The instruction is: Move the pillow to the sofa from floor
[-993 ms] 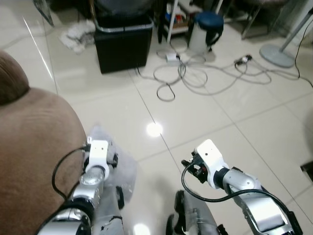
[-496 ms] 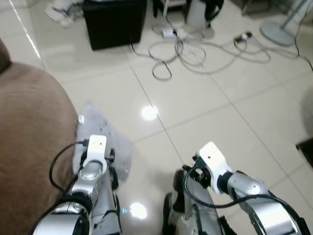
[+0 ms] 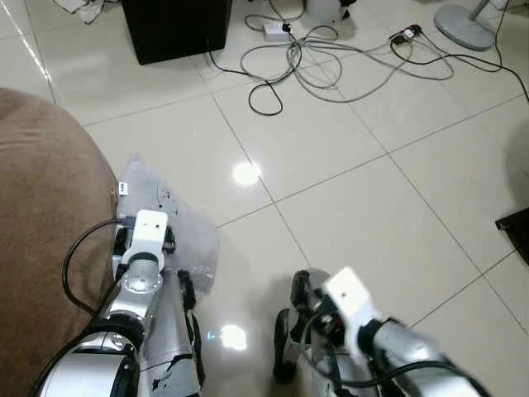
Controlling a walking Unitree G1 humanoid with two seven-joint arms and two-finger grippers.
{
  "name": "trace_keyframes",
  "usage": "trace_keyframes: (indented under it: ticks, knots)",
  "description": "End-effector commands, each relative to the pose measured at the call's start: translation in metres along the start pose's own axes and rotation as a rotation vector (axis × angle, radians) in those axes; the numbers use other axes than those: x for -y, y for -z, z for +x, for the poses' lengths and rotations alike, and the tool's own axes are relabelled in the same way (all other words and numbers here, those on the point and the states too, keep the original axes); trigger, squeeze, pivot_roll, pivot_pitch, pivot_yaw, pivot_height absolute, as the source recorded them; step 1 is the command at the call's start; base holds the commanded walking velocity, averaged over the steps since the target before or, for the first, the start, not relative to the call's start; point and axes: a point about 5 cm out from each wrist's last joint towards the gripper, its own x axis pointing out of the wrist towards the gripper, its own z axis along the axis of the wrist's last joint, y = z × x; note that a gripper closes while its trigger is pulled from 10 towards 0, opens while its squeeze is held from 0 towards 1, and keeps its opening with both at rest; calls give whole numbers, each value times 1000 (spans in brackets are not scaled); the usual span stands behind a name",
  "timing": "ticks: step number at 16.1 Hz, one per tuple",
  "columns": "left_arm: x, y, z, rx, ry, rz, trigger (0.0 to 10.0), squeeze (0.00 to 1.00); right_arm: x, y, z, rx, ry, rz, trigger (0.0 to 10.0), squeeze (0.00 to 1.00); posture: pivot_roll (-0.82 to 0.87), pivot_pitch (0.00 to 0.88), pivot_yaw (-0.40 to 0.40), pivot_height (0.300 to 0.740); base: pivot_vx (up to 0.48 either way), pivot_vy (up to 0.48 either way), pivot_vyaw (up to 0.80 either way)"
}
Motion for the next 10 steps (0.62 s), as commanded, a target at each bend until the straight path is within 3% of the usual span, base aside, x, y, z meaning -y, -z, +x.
trace_keyframes:
  ticks: [1,3,5,7,9,10]
  knots:
    - [5,17,-6,-75,17,34,10000,0,-3,18,0,-57,0,8,10000,0,-97,338,-143,553,0,0,0]
    - [7,27,-9,-131,40,19,10000,0,-4,31,5,-84,-19,-1,10000,0,-99,340,-145,553,0,0,0]
    - [7,40,-14,-205,47,-42,10000,0,-3,53,20,-114,-68,-72,10000,0,-101,331,-149,553,0,0,0]
    - [5,43,-15,-217,35,-71,10000,0,-3,57,27,-80,-62,-123,10000,0,-102,319,-149,553,0,0,0]
    - [4,48,-18,-239,19,-233,10000,0,11,38,33,107,86,-214,10000,0,-87,255,-130,553,0,0,0]
    - [4,51,-19,-248,17,-269,10000,0,34,24,36,195,245,-210,10000,0,-82,229,-117,553,0,0,0]
